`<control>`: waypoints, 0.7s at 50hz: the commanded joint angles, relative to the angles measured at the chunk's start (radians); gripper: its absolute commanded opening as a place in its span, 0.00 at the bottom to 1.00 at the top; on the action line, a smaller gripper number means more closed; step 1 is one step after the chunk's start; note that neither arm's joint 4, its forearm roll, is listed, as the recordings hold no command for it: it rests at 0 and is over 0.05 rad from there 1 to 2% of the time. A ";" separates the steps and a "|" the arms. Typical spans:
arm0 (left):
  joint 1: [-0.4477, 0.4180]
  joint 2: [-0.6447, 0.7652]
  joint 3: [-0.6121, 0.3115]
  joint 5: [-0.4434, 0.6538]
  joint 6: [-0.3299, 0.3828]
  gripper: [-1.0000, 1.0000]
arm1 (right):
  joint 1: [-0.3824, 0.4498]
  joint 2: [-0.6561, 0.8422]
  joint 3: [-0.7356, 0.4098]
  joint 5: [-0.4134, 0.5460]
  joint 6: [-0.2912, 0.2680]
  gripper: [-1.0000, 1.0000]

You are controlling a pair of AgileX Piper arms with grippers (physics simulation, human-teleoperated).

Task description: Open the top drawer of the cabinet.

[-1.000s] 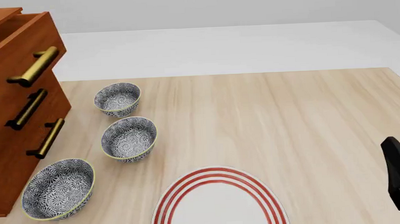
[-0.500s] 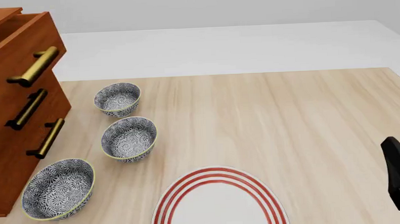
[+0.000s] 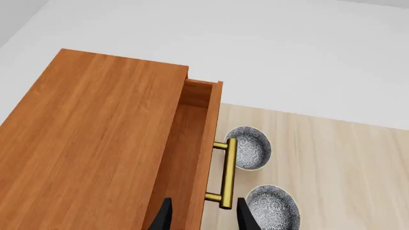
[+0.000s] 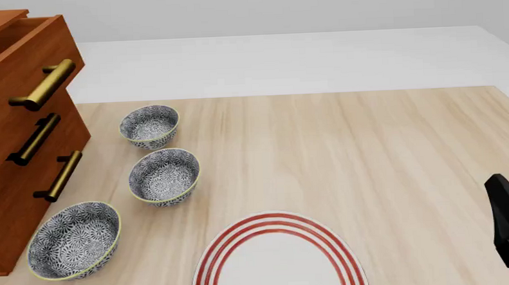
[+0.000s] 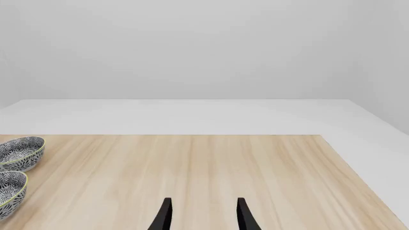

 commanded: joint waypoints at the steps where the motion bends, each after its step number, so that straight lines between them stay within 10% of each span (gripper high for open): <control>1: -0.002 0.006 0.041 -0.019 0.004 1.00 | 0.000 0.000 0.000 0.000 0.000 1.00; 35: 0.003 0.058 0.108 -0.083 0.040 1.00 | 0.000 0.000 0.000 0.000 0.000 1.00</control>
